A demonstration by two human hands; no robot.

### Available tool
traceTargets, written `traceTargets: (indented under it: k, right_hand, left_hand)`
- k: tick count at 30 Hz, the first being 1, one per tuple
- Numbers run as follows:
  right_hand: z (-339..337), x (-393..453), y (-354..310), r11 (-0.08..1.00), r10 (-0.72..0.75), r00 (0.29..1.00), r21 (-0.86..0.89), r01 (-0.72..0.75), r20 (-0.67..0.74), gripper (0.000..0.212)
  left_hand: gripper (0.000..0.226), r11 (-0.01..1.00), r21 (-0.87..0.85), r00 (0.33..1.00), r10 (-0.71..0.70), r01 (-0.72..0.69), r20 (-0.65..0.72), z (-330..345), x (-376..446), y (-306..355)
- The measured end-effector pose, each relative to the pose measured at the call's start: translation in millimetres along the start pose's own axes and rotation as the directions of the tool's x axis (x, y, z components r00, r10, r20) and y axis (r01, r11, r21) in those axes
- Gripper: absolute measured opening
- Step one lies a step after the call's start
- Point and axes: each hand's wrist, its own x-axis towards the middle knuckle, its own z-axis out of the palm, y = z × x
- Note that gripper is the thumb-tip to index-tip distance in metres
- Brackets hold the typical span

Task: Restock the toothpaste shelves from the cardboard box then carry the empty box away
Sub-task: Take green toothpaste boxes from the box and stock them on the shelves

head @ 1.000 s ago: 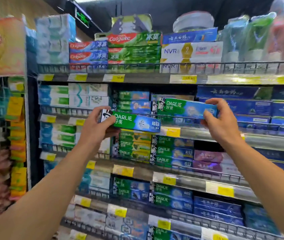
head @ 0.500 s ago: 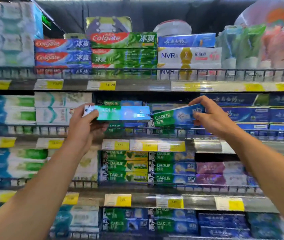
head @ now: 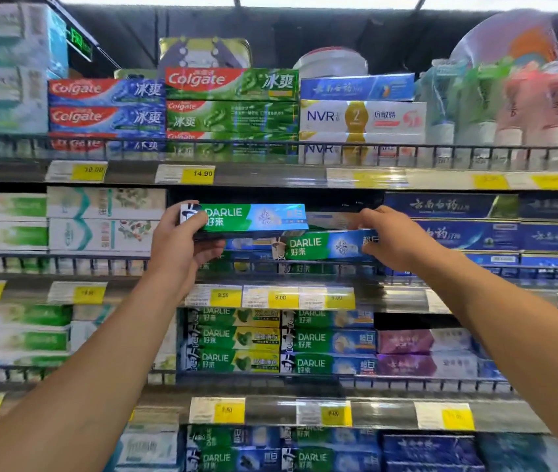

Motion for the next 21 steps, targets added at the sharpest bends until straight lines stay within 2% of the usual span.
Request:
traceTargets:
  k: [7, 13, 16, 18, 21]
  right_hand:
    - [16.3, -0.2, -4.5, 0.973, -0.023, 0.999, -0.231, 0.017, -0.023, 0.045]
    - [27.1, -0.9, -11.9, 0.889, -0.048, 0.996, -0.458, 0.007, -0.078, 0.033]
    - [29.9, 2.3, -18.7, 0.944, -0.064, 0.996, -0.329, 0.039, -0.063, 0.034]
    - [33.4, 0.8, -21.5, 0.968, -0.098, 0.995, -0.231, 0.095, -0.003, 0.033]
    - [38.5, -9.2, -20.1, 0.972, -0.128, 0.989, -0.190, 0.141, 0.078, 0.037]
  left_hand:
    - [0.015, 1.000, 0.009, 1.000, -0.005, 0.004, 0.024, 12.4, -2.4, -4.2]
    - [0.017, 1.000, 0.025, 1.000, -0.002, 0.002, 0.007, 11.3, -0.7, -5.8]
    - [0.017, 1.000, 0.028, 1.000, 0.003, -0.003, -0.001, 10.0, 1.0, -6.0]
    - [0.014, 1.000, 0.020, 1.000, 0.006, -0.006, 0.003, 11.0, 0.7, -6.5]
    - [0.016, 1.000, 0.027, 1.000, -0.005, 0.004, 0.028, 14.4, 1.0, -9.5]
